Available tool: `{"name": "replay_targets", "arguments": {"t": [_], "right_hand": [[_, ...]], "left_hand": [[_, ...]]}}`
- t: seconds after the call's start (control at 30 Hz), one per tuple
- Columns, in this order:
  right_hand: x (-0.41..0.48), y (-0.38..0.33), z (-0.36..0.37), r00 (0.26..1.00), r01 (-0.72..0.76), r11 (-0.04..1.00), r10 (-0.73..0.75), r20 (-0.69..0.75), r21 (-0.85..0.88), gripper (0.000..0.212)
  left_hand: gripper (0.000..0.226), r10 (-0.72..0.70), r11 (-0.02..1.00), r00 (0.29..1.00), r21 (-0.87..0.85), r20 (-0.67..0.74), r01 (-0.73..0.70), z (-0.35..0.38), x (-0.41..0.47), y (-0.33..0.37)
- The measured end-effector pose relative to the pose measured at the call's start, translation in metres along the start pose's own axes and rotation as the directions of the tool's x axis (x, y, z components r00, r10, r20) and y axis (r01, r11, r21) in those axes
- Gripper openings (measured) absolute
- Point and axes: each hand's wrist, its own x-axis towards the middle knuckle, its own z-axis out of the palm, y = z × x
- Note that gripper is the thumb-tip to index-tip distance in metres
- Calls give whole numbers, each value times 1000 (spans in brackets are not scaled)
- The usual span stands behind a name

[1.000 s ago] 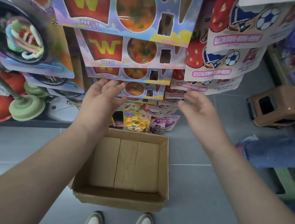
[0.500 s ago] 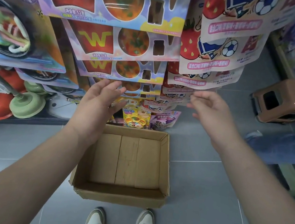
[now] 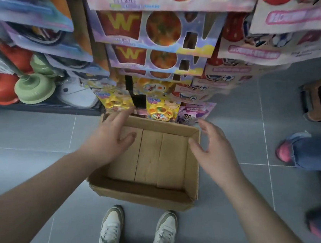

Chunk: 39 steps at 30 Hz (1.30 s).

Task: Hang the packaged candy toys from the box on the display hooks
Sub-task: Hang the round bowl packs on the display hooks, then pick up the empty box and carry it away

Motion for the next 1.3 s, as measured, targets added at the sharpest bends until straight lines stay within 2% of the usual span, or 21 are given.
{"name": "replay_targets", "arguments": {"t": [0.1,0.27,0.4,0.47,0.53,0.67,0.83,1.07,1.2,1.3], "right_hand": [[-1,33,38,999,-32,998,32,-3,-50,59],[-4,111,103,997,-74,985,74,-4,-158,56],[-7,173,151,994,-108,952,101,-41,-288,63],[-11,198,170,988,-151,932,142,-53,-328,68],[-15,220,185,981,-195,922,182,-70,-333,73],[-24,249,206,955,-292,917,292,-41,-270,82],[-29,259,214,946,-312,908,325,3,-279,100],[-40,240,194,934,-356,907,343,-96,-226,88],[-67,206,162,941,-338,919,325,-97,-203,89],[-91,173,126,958,-280,936,258,-125,-214,90]], "left_hand": [[74,-90,993,995,81,44,86,25,4,-48],[79,-145,976,985,178,94,127,75,16,-138],[84,-109,931,988,359,109,63,120,24,-198],[88,-106,904,992,423,69,67,138,30,-225],[93,-138,885,990,448,-11,128,151,36,-250],[98,-270,883,958,373,-97,286,170,46,-287],[93,-291,871,954,392,-73,296,177,53,-304],[96,-247,877,965,403,-88,261,154,25,-291],[94,-247,874,967,418,-58,248,127,-12,-271],[95,-247,880,966,399,-77,256,90,-45,-245]]}}
